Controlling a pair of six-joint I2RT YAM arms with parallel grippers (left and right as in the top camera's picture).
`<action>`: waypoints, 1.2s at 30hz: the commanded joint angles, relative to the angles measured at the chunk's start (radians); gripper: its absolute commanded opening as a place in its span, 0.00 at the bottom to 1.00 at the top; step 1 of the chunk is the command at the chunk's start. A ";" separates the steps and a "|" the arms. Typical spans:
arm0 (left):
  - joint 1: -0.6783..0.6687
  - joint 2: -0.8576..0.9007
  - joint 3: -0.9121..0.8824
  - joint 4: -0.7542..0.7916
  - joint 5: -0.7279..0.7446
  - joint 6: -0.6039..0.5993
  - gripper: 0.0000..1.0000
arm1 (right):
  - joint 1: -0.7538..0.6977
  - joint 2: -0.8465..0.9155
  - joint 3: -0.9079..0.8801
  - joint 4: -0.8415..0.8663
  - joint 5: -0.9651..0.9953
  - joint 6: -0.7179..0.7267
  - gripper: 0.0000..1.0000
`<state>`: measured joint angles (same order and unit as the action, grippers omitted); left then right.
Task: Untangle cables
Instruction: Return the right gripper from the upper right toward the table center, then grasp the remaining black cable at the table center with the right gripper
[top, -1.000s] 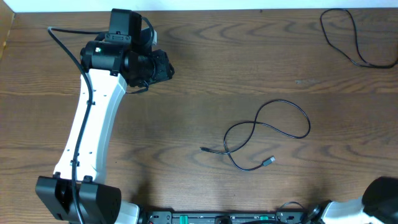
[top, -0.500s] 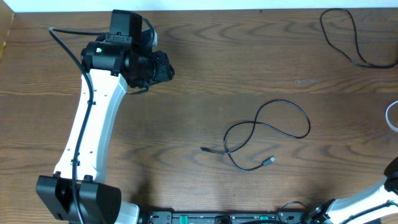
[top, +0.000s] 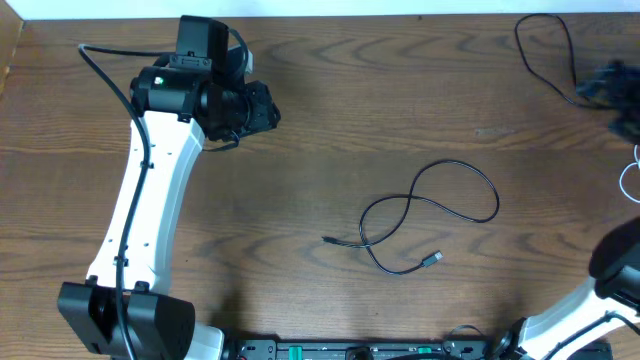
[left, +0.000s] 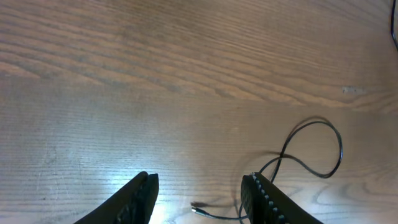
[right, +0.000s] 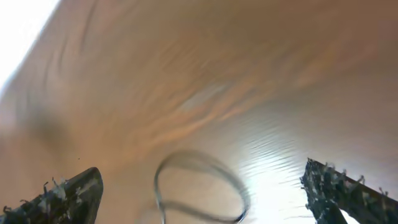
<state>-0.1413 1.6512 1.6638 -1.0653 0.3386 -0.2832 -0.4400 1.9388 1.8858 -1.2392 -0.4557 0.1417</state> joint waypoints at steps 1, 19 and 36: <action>0.000 0.008 -0.007 0.005 0.009 0.017 0.49 | 0.128 -0.019 -0.049 -0.018 -0.047 -0.139 0.99; 0.000 0.008 -0.007 0.004 0.009 0.018 0.49 | 0.603 -0.019 -0.481 0.270 0.078 0.197 0.69; 0.000 0.008 -0.008 -0.007 0.009 0.017 0.49 | 0.835 -0.019 -0.699 0.392 0.111 0.696 0.88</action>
<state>-0.1413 1.6516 1.6638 -1.0687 0.3389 -0.2832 0.3626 1.9362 1.2148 -0.8692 -0.3588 0.7231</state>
